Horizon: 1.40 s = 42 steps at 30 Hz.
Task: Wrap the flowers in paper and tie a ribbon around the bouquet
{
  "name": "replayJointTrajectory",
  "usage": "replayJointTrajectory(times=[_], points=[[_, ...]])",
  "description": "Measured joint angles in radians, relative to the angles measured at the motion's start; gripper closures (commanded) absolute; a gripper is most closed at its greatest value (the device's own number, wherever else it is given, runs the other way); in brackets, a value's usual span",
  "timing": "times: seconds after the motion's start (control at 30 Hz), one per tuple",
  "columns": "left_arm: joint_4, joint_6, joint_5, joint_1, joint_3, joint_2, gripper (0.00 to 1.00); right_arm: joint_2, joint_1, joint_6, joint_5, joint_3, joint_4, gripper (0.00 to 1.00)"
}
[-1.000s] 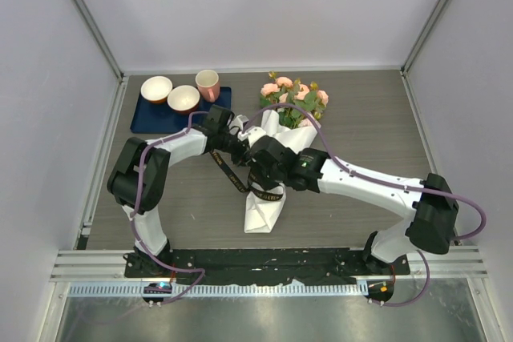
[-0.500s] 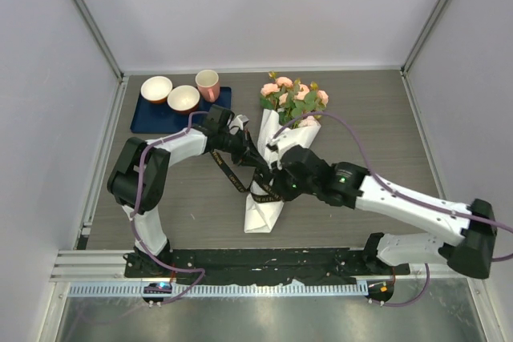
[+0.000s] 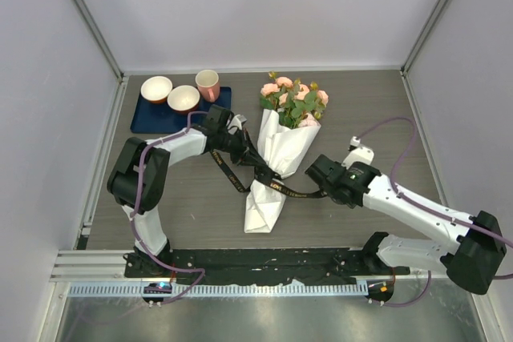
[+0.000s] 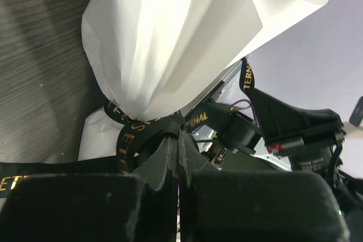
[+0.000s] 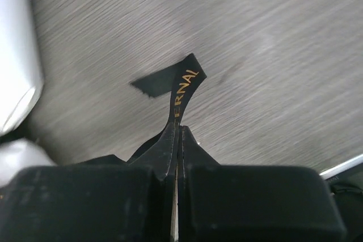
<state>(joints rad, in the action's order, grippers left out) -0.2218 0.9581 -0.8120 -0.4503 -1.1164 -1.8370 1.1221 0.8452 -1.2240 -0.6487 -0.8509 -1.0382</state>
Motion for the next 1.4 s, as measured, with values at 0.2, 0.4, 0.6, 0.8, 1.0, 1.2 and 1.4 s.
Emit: replayJointTrajectory(times=[0.2,0.4,0.6,0.8,1.0,1.2,1.4], points=[[-0.005,-0.002,0.013,0.013,0.000,0.004,1.00,-0.056,-0.137,-0.093,-0.064,0.066,-0.007,0.50],[-0.061,-0.050,0.023,0.041,0.000,0.043,1.00,-0.085,-0.211,0.298,0.212,0.070,0.178,0.38],[-0.118,-0.103,0.024,0.056,0.000,0.069,1.00,-0.122,-0.205,0.628,0.678,0.073,0.563,0.49],[-0.192,-0.151,0.035,0.071,0.000,0.096,1.00,0.199,-0.199,0.848,0.897,0.071,0.858,0.47],[-0.229,-0.185,0.038,0.102,0.000,0.145,1.00,0.237,-0.198,0.955,0.994,0.081,0.938,0.48],[-0.246,-0.204,0.041,0.128,0.002,0.149,1.00,0.227,-0.196,0.980,1.037,0.101,0.972,0.49],[-0.259,-0.211,0.041,0.143,0.011,0.156,1.00,0.251,-0.196,0.997,1.061,0.101,0.981,0.55]])
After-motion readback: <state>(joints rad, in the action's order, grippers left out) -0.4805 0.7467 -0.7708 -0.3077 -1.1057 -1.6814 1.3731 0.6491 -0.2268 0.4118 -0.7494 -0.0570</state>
